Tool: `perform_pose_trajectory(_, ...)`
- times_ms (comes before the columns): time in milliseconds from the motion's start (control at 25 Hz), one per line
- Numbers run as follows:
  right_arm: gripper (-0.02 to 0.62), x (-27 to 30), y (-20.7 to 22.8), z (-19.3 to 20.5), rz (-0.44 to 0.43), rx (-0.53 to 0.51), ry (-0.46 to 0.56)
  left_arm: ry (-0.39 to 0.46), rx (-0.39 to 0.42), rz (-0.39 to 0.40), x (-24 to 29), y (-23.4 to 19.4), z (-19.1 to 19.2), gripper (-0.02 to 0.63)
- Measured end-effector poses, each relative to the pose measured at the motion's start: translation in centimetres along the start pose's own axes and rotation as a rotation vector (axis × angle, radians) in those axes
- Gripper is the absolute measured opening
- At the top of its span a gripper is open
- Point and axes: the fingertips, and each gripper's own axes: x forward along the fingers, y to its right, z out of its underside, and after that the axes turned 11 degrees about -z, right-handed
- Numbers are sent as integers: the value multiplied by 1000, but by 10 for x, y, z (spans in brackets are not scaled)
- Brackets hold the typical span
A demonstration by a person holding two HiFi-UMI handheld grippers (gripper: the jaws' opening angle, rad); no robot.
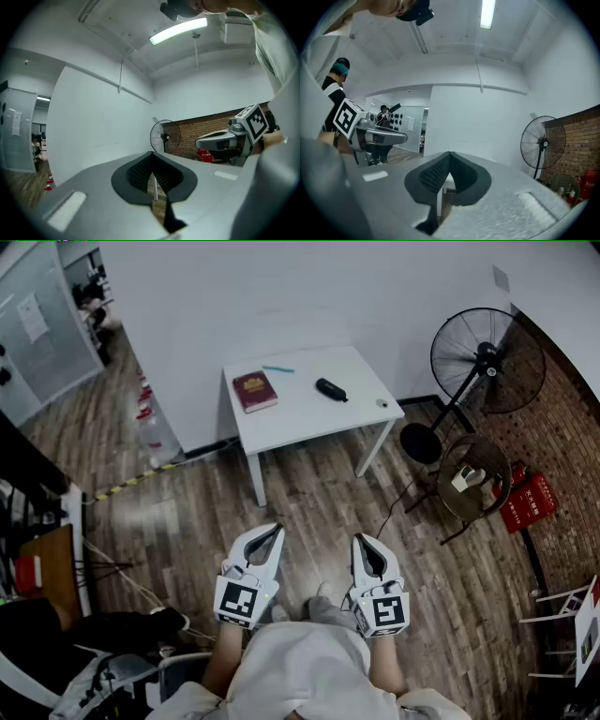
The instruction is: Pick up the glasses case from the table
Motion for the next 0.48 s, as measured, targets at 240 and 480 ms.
perform_pose_trajectory(240, 3, 4, -6, 6, 11, 27, 9, -10, -2, 12, -4, -4, 7, 20)
perform_pose_trajectory(480, 3, 26, -1, 7, -2, 3, -39, -19, -30, 14, 15, -15, 11, 20)
